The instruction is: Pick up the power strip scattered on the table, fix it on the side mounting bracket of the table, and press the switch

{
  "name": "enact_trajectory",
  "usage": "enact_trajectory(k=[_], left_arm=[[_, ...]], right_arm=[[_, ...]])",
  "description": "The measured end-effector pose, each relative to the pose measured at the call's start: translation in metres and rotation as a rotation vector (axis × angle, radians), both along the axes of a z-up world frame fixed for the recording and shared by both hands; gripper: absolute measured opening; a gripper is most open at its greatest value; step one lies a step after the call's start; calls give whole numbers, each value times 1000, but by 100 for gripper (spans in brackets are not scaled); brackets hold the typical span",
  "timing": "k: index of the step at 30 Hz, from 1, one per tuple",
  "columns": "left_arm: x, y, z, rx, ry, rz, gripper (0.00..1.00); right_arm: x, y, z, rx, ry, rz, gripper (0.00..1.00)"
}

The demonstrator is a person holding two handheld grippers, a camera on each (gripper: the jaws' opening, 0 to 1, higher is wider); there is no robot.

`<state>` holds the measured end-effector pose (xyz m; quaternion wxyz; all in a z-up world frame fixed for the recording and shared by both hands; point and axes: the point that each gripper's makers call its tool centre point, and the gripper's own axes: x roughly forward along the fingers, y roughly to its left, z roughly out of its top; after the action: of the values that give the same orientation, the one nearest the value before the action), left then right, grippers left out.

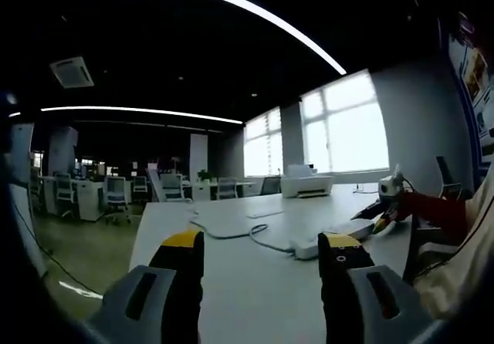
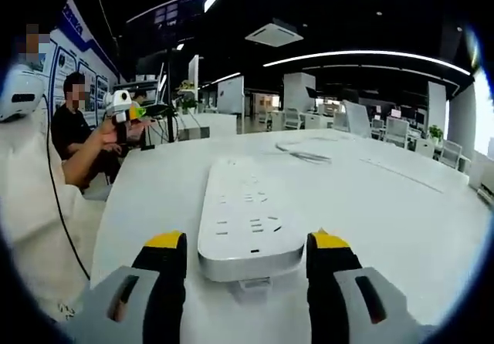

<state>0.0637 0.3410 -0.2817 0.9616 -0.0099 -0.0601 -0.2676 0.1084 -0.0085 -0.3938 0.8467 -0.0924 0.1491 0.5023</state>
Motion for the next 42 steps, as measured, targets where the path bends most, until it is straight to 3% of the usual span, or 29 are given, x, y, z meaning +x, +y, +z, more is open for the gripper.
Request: enact_trajectory(k=[11,29,33,35,39,42], left_arm=[[1,0,-2,4,5,2,64],[1,-8,-10,2,42,-32,64],[1,-12,-11,-19,59,-48,63],[0,-19,-14,-65,99,-82,64],[0,-26,-12,-115,107,-110,63],[1,-30,-14,-114,117,-112,63]], right_arm=[[3,-1,-4,-33,-5,1,50],[1,0,-5,-78,27,-37,48],[0,1,-4,-69,56,-66,48],[0,2,-4,-56,75,-82,48],[-1,3,-4,-39,99,-109,48],[-3,4,-5,-12,161,-136,48]])
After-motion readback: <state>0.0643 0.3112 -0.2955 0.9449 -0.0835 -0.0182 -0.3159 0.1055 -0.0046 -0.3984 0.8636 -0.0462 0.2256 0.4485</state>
